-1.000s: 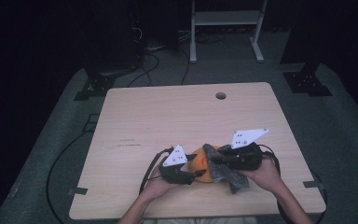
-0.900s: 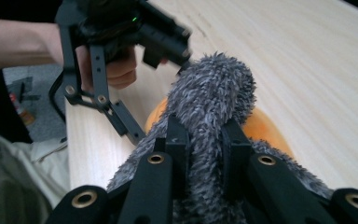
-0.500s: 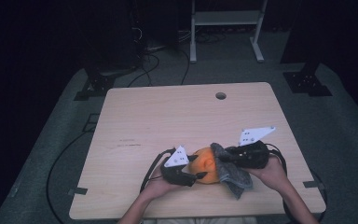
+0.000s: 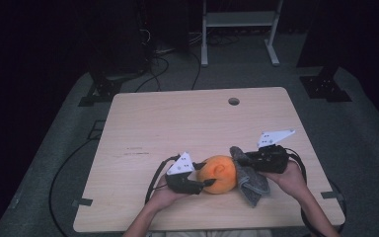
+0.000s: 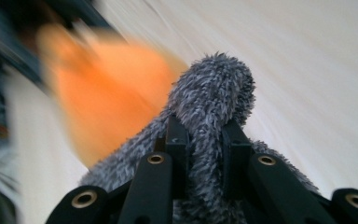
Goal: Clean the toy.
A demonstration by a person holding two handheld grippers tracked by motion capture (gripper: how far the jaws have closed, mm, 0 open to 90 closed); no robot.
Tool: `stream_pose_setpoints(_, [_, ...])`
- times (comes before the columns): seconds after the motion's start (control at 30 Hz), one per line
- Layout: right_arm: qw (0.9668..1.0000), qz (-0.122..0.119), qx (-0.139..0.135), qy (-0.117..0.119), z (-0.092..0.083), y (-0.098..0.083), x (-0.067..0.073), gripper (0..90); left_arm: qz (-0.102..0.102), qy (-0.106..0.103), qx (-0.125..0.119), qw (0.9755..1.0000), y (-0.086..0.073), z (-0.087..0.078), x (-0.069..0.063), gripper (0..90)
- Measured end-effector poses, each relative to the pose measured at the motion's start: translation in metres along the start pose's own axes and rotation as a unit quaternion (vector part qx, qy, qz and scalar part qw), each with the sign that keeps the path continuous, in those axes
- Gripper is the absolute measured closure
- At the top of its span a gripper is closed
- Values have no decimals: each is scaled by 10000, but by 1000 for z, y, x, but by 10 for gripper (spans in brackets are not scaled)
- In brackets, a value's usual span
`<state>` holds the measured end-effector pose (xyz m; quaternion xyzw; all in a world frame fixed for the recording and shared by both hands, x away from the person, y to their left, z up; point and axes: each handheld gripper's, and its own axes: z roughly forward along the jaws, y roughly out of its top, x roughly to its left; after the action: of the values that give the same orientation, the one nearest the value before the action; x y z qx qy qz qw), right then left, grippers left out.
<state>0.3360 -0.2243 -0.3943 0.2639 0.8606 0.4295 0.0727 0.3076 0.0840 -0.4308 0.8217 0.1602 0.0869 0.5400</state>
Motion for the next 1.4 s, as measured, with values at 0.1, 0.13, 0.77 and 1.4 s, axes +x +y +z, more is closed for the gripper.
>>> stream_pose_setpoints(0.1, [9993, 367, 9, 81, 5, -18, -8, 764, -4, 68, 25, 10000, 2, -3, 1, 429])
stream_pose_setpoints(0.13, [9990, 414, -121, 145, 4, -18, -6, 764, -36, 82, 5, 10000, 2, -2, 0, 431])
stream_pose_setpoints(0.77, [9978, -21, -556, 352, 3, 8, 23, 762, -139, 359, 136, 9992, 11, 2, -3, 445])
stream_pose_setpoints(1.4, [9970, 32, -700, 331, 3, 11, 22, 757, -384, 326, 211, 9985, 2, 7, 13, 250])
